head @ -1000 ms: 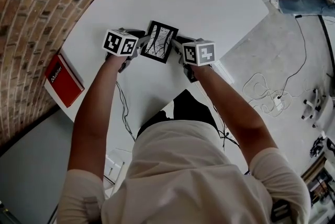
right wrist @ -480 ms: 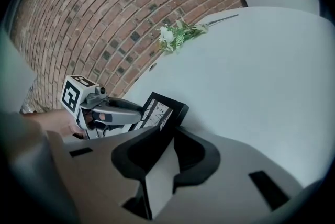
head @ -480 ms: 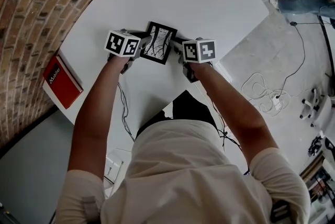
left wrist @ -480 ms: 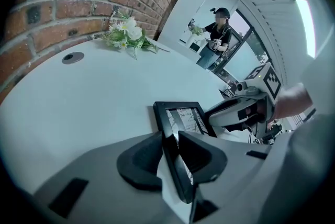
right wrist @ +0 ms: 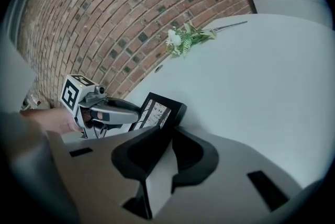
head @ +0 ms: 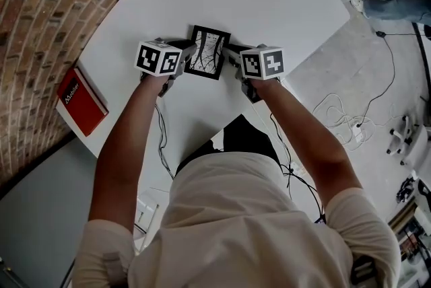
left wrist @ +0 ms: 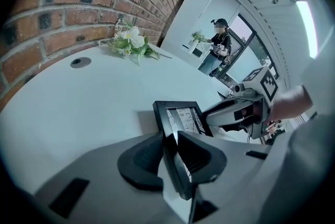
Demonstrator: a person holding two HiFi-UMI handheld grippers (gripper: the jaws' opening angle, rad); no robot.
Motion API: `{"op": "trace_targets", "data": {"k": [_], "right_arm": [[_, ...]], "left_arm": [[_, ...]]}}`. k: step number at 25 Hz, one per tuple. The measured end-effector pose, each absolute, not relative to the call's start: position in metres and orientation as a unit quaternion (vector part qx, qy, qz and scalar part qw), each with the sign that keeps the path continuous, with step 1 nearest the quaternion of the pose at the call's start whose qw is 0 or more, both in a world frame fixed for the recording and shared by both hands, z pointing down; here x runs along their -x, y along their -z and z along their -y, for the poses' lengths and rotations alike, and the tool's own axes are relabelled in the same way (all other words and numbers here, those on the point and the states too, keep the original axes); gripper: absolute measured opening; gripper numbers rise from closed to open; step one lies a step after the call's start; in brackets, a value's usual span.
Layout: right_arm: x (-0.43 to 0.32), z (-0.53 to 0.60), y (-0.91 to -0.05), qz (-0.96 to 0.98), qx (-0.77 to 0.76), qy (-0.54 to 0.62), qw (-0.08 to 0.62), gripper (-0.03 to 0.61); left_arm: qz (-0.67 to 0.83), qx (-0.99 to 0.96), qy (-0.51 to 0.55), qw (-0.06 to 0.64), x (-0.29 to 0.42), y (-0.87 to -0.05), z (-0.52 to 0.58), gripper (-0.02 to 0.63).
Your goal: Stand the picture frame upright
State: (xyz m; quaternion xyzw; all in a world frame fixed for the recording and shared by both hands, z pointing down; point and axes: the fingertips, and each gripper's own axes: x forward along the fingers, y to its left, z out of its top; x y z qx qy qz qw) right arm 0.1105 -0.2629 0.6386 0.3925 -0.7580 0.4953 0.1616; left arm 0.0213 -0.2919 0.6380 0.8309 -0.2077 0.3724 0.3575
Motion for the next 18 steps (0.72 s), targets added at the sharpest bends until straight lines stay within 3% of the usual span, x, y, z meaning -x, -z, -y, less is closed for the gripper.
{"op": "trace_targets", "data": {"k": [18], "right_arm": [[-0.114,0.284,-0.597,0.814,-0.372,-0.410,0.175,0.052]], "left_arm": [[0.235,-0.846,-0.335,0.341,-0.018,-0.595,0.305,0.067]]}}
